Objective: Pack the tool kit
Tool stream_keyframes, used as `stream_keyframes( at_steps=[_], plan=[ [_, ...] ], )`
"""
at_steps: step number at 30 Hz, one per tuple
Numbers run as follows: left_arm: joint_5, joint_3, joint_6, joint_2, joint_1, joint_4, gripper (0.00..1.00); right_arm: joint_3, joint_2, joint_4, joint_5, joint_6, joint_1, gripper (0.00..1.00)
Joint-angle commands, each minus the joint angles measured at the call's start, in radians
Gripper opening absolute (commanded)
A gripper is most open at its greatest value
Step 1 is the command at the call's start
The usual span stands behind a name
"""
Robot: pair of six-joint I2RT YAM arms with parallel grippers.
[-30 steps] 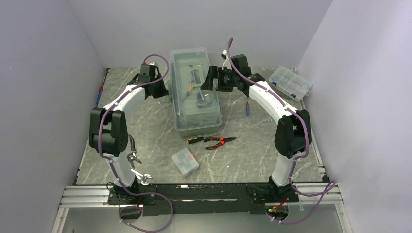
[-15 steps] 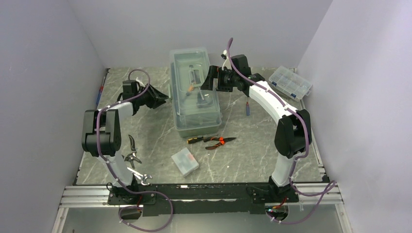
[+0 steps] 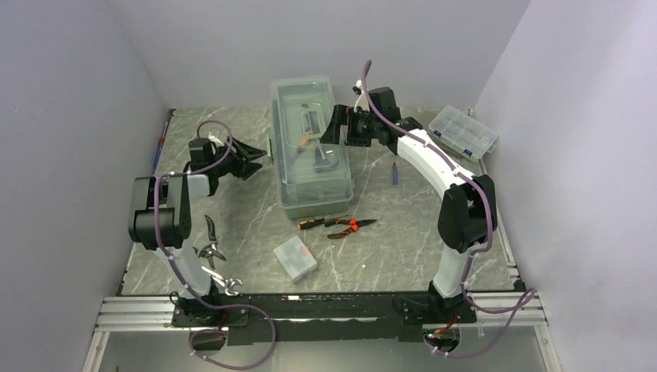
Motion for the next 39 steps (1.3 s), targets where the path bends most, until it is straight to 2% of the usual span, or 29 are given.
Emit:
stream_keyframes(
  at_steps=[1,8,12,14,18,20,25,31,34,39],
  plan=[
    [0.064,-0.023,-0.123,0.004,0.013,0.234,0.67,0.029,-0.033,-0.022,-0.011,-0.024,-0.001,0.99],
    [0.097,-0.037,-0.209,0.036,0.016,0.382,0.79,0.029,-0.032,-0.022,-0.017,-0.024,-0.001,0.99],
    [0.135,-0.032,-0.284,0.086,0.014,0.503,0.79,0.031,-0.031,-0.022,-0.018,-0.024,-0.001,0.99],
    [0.140,-0.032,-0.301,0.105,0.014,0.527,0.75,0.034,-0.031,-0.021,-0.021,-0.023,-0.002,0.99],
    [0.135,-0.040,-0.290,0.106,0.016,0.510,0.51,0.028,-0.034,-0.018,-0.021,-0.024,0.000,0.99],
    [0.118,-0.034,-0.238,0.083,0.016,0.418,0.41,0.029,-0.033,-0.023,-0.020,-0.026,0.000,0.99],
    [0.011,0.019,0.011,-0.014,0.013,0.103,0.32,0.024,-0.039,-0.023,-0.018,-0.030,-0.001,0.99],
    [-0.241,0.179,0.319,-0.137,-0.038,-0.338,0.17,0.014,-0.040,-0.018,-0.020,-0.029,-0.001,0.99],
    [-0.368,0.262,0.412,-0.171,-0.083,-0.491,0.09,0.018,-0.036,-0.016,-0.022,-0.023,-0.002,0.99],
    [-0.422,0.366,0.485,-0.142,-0.128,-0.604,0.00,0.017,-0.034,-0.011,-0.029,-0.019,-0.002,0.99]
  ],
)
